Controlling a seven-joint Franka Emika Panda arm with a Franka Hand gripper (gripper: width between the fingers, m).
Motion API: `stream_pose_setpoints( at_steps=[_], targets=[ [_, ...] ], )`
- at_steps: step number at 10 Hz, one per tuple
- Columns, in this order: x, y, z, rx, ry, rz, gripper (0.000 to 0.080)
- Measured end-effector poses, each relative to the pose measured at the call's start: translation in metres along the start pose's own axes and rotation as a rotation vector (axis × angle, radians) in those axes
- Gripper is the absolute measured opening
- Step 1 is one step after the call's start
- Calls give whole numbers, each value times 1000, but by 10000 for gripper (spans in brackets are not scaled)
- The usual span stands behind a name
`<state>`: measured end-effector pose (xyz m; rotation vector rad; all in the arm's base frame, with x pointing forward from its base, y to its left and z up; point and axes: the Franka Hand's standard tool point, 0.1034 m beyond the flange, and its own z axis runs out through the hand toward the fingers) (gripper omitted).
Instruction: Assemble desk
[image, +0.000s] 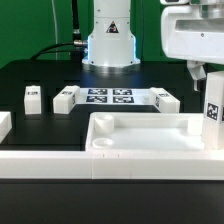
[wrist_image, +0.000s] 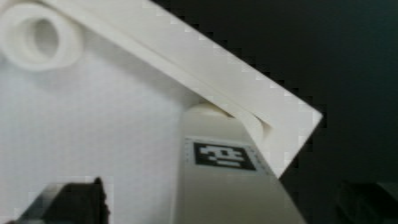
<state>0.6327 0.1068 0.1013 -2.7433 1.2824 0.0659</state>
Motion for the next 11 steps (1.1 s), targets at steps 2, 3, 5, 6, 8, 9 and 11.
stream_pose_setpoints(
  at_steps=[2, 3, 5, 6, 8, 9, 11],
  targets=[
    [3, -1, -2, 2, 0, -230, 649],
    [2, -1, -3, 1, -2, -295, 649],
    [1, -1, -3, -5, -11, -467, 649],
    [1, -1, -3, -4, -10, -500, 649],
    [2, -1, -3, -3, -11, -661, 649],
    [2, -1, -3, -8, -9, -710, 649],
    [4, 0, -3, -58, 16, -985, 649]
  ],
)
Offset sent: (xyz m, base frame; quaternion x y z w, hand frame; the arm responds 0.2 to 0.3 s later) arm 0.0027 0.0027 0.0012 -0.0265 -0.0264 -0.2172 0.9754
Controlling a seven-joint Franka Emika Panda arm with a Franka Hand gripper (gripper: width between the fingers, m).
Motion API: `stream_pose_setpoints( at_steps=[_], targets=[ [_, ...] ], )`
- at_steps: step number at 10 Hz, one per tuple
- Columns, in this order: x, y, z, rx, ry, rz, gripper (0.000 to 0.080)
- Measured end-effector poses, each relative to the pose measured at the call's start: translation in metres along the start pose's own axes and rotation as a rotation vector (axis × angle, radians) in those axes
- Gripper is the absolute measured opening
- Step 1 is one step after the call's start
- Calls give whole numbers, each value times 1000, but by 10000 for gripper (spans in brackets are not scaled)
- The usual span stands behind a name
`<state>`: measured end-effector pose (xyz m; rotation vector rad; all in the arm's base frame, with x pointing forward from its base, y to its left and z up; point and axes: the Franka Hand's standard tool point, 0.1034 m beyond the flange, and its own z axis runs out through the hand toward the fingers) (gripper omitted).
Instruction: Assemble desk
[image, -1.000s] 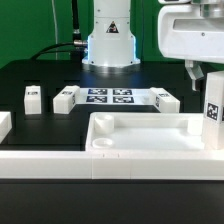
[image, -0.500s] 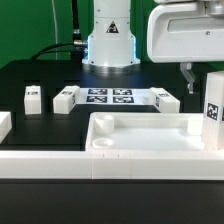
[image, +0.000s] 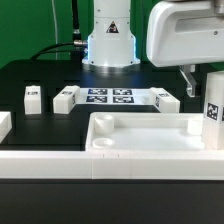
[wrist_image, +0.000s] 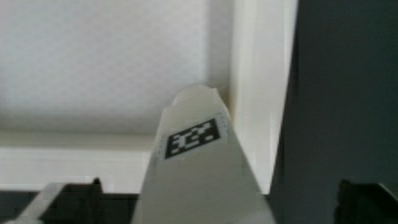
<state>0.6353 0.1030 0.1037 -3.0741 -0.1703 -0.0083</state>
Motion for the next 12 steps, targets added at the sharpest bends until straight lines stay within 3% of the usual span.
stream_pose_setpoints(
  at_steps=[4, 6, 7, 8, 10, 12],
  targets=[
    [1, 4, 0, -9, -2, -207, 649],
    [1, 4, 0, -9, -2, -205, 398],
    [1, 4, 0, -9, -2, -205, 398],
    [1, 3, 0, -9, -2, -193, 288],
    [1, 3, 0, -7, 0, -161, 288],
    [1, 3, 0, 3, 9, 67, 288]
  ],
)
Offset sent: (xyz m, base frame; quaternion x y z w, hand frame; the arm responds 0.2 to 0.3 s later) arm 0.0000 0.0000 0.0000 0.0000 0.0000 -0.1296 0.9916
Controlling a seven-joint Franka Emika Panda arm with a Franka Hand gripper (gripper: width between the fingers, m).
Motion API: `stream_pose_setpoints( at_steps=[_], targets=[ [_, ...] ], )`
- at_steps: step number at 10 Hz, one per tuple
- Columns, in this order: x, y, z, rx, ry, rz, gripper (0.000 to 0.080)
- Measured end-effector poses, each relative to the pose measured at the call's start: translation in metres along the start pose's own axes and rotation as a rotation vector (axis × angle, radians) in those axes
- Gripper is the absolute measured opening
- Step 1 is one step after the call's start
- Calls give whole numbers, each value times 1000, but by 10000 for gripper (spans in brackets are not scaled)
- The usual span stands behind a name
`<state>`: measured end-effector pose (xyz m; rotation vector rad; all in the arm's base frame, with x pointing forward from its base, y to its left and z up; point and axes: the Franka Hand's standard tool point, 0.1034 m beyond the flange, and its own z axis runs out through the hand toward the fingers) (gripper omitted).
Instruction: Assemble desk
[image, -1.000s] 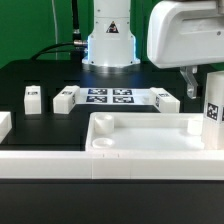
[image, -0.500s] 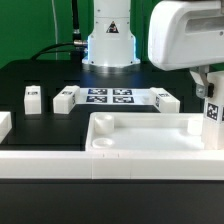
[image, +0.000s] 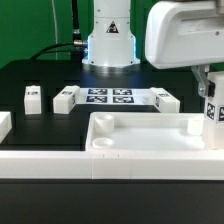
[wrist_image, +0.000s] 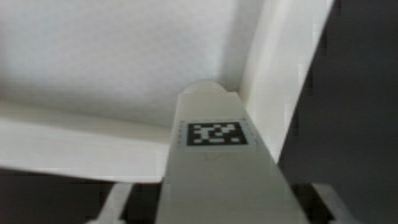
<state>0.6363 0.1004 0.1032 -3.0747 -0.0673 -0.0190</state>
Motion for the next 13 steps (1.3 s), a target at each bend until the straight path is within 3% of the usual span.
stream_pose_setpoints(
  at_steps=[9, 13],
  targets=[
    [0, -1, 0, 36, 22, 875, 290],
    [0, -3, 0, 52, 8, 1122, 290]
  ],
)
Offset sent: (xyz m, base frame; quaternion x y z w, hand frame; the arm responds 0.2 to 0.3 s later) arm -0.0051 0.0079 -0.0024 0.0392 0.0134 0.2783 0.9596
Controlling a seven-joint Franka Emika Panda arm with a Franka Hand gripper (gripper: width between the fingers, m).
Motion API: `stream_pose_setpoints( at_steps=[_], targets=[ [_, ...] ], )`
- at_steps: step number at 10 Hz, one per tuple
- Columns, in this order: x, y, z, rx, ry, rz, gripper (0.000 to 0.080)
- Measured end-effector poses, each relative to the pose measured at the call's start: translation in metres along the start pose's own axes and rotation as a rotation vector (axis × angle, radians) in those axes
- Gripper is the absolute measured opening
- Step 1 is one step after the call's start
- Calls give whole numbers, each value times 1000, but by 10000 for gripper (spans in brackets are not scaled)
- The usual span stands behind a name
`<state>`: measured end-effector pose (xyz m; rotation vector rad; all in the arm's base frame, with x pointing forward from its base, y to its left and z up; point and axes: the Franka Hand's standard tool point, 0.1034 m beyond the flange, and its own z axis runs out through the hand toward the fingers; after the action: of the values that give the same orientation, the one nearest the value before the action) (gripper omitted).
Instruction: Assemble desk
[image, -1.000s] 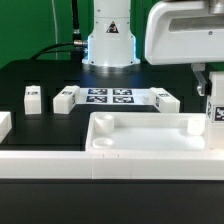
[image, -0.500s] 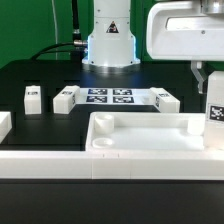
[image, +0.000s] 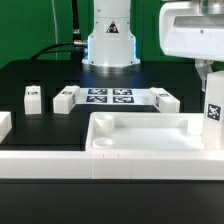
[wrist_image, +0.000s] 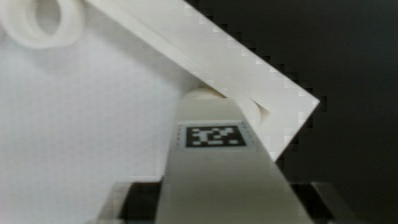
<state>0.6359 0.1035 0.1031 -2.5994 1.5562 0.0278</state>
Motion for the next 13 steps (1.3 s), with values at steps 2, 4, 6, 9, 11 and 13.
stream_pose_setpoints(
  at_steps=[2, 4, 6, 9, 11, 13],
  targets=[
    [-2, 0, 1, -7, -5, 32, 290],
    [-2, 0, 1, -11, -7, -41, 540],
    [-3, 2, 2, -32, -19, -184, 615],
    [-3, -1, 1, -38, -25, -451, 648],
    [-3, -1, 1, -37, -28, -591, 649],
    [-2, -1, 1, -38, -28, -733, 649]
  ],
)
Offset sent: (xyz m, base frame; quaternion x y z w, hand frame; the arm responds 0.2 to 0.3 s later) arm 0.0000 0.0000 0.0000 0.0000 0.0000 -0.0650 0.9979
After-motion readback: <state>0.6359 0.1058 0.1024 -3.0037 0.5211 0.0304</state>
